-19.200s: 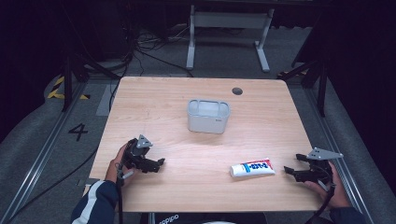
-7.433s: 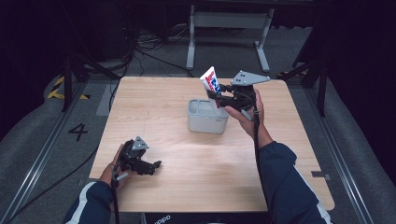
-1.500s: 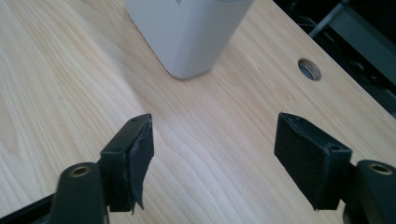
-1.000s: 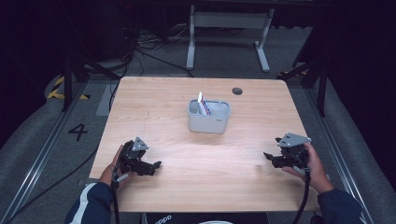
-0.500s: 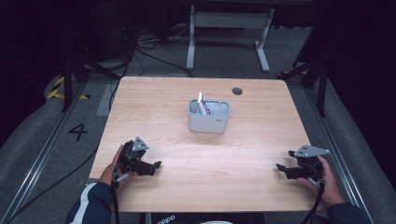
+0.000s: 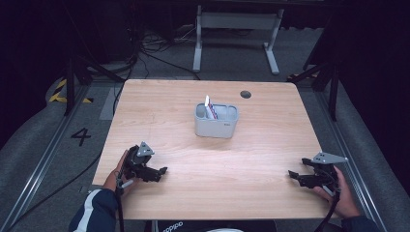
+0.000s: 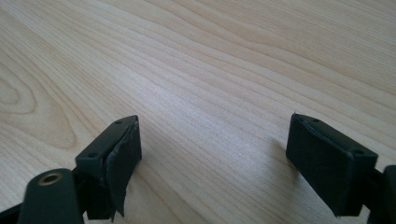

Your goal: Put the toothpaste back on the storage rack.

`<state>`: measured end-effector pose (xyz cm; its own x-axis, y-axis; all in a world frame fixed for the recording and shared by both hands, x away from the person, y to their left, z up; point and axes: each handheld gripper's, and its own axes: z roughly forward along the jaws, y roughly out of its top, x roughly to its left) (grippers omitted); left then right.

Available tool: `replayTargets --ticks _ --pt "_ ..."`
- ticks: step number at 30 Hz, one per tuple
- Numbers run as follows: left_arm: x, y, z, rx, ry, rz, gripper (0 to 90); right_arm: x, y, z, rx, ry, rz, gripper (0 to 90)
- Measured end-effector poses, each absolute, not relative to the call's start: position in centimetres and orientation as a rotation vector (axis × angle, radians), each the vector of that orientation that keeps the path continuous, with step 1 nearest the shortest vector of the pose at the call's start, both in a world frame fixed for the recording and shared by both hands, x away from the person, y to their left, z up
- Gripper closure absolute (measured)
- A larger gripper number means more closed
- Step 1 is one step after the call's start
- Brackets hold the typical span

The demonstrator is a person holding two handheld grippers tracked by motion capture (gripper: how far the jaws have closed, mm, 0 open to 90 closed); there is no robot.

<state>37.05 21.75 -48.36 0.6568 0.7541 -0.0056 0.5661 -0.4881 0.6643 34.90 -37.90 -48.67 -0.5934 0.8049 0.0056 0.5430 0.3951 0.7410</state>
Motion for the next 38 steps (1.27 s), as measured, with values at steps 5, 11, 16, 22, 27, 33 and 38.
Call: replayTargets --ticks 5,11,16,22,27,33,38 --pt "37.03 21.76 -48.34 2.232 1.019 0.375 0.5 34.92 -37.88 -48.67 1.175 2.3 1.023 17.3" --pt "37.01 21.78 -48.34 2.232 1.019 0.371 0.5 34.95 -37.88 -48.68 1.187 2.297 1.015 15.2" --pt "37.01 21.78 -48.34 2.232 1.019 0.371 0.5 34.95 -37.87 -48.68 1.19 2.295 1.016 14.9" --pt "37.01 21.78 -48.34 2.232 1.019 0.371 0.4 34.96 -37.87 -48.69 1.191 2.295 1.016 14.8" --pt "37.01 21.78 -48.34 2.232 1.019 0.371 0.5 34.96 -37.87 -48.69 1.192 2.295 1.016 14.7" --pt "37.02 21.79 -48.34 2.232 1.019 0.371 0.4 34.97 -37.87 -48.69 1.193 2.295 1.016 14.6" --pt "37.03 21.79 -48.34 2.233 1.019 0.373 0.3 34.96 -37.87 -48.69 1.192 2.295 1.016 14.6"
